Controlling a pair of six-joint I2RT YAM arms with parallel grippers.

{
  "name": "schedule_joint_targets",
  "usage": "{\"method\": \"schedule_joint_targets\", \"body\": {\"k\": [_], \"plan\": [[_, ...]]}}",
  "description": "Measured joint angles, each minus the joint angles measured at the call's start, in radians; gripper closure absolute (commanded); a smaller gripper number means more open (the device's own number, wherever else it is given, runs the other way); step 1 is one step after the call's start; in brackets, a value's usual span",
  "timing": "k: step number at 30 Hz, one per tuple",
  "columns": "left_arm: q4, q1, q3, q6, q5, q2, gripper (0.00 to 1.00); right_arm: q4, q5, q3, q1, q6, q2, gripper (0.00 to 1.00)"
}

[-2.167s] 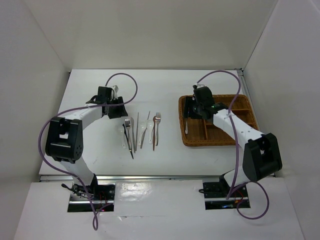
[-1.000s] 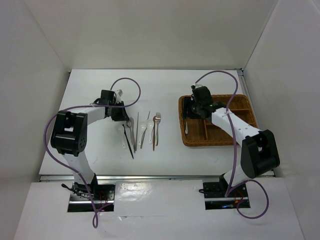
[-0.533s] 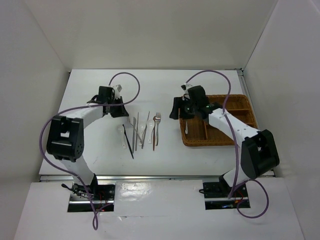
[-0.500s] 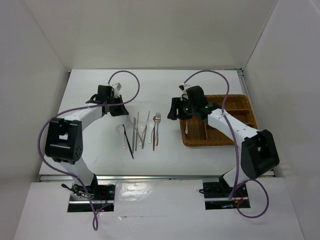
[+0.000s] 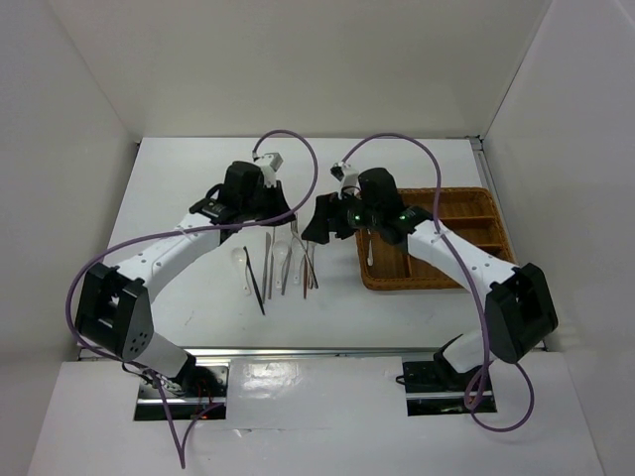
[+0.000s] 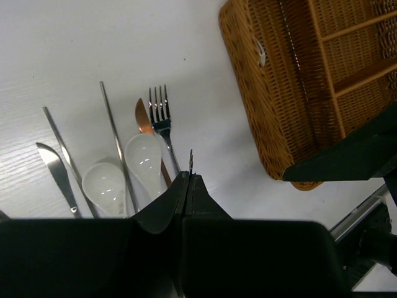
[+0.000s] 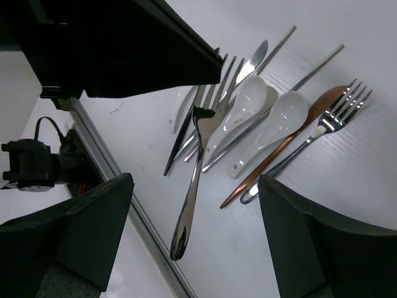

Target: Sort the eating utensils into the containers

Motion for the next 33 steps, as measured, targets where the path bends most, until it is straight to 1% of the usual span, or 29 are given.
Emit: {"method": "schedule_joint_targets", "body": {"k": [6, 9, 11, 14, 16, 20, 21, 24, 25, 26, 28, 29, 33], "plan": [[-0.016, -0.031, 0.029, -0.032, -0.008, -0.026, 0.94, 0.019, -0.02, -0.048, 0.005, -0.009, -0.069, 0.11], [-0.014, -0.032, 0.032, -0.051, -0.006, -0.05, 0.94, 0.034, -0.032, -0.1, 0.011, -0.008, -0.107, 0.13], [-0.014, -0.035, 0.037, -0.064, -0.003, -0.06, 0.94, 0.039, -0.036, -0.126, 0.018, -0.005, -0.118, 0.13], [-0.005, -0.039, 0.038, -0.087, 0.005, -0.064, 0.94, 0.05, -0.042, -0.156, 0.031, 0.003, -0.119, 0.2], [-0.005, -0.045, 0.038, -0.098, 0.011, -0.064, 0.94, 0.05, -0.043, -0.167, 0.034, 0.008, -0.119, 0.27], [0.003, -0.071, 0.039, -0.114, 0.021, -0.064, 0.94, 0.055, -0.037, -0.17, 0.034, 0.008, -0.119, 0.61], [0.003, -0.076, 0.039, -0.114, 0.022, -0.064, 0.94, 0.056, -0.037, -0.17, 0.034, 0.011, -0.119, 0.73], [0.01, -0.091, 0.039, -0.113, 0.022, -0.064, 0.9, 0.054, -0.023, -0.166, 0.034, 0.016, -0.112, 0.9], [0.011, -0.093, 0.04, -0.112, 0.023, -0.064, 0.88, 0.05, -0.003, -0.165, 0.034, 0.02, -0.108, 0.95], [0.008, -0.096, 0.043, -0.11, 0.022, -0.064, 0.76, 0.046, 0.017, -0.164, 0.034, 0.027, -0.1, 1.0], [-0.002, -0.096, 0.056, -0.11, 0.013, -0.056, 0.59, 0.034, 0.079, -0.15, 0.036, 0.047, -0.084, 1.0], [-0.011, -0.097, 0.062, -0.104, 0.008, -0.055, 0.46, 0.023, 0.11, -0.144, 0.04, 0.056, -0.079, 1.0], [-0.071, -0.102, 0.106, -0.098, -0.056, -0.054, 0.31, -0.052, 0.311, -0.126, 0.038, 0.106, -0.069, 1.0]]}}
